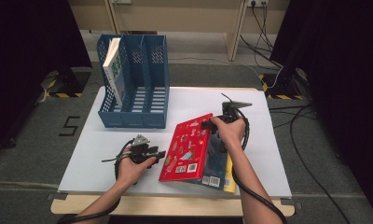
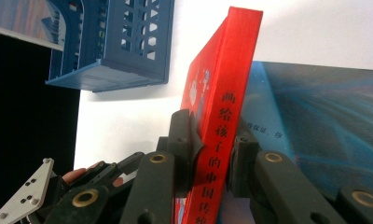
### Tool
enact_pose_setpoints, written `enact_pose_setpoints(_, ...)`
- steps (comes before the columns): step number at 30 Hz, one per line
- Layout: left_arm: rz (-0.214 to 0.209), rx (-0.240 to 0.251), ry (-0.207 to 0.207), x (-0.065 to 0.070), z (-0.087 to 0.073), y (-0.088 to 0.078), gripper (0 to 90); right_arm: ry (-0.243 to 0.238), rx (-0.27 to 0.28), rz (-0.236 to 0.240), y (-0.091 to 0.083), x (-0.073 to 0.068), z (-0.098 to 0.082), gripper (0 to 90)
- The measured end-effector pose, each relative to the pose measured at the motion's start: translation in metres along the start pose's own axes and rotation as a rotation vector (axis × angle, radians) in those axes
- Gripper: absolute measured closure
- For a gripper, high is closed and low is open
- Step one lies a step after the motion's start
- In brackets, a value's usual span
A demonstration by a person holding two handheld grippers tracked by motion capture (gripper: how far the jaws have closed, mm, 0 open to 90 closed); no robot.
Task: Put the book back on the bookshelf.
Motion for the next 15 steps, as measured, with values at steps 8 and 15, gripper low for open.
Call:
enact_pose_setpoints(8,-0.003,0.011,-0.007,-0.0013,0.0025,-0.0017,50.3,0.001,0.016,0.009,-0.0021,-0.0007,0.0018,76.6)
enact_pose_setpoints(15,-0.003,0.014,-0.004,-0.0016,0.0047,-0.0033,48.3,0.000,0.027,0.022,-0.0044,-0.0058,0.0036,77.6)
Point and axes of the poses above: each handheld gripper's, and its own axes: y roughly forward along the jaws, z roughly out of its top, x roughly to its right, the point moved 2 cm from there along y, roughly forward along the jaws, and after that the axes turned 15 degrees about y, right-handed, at the moved point
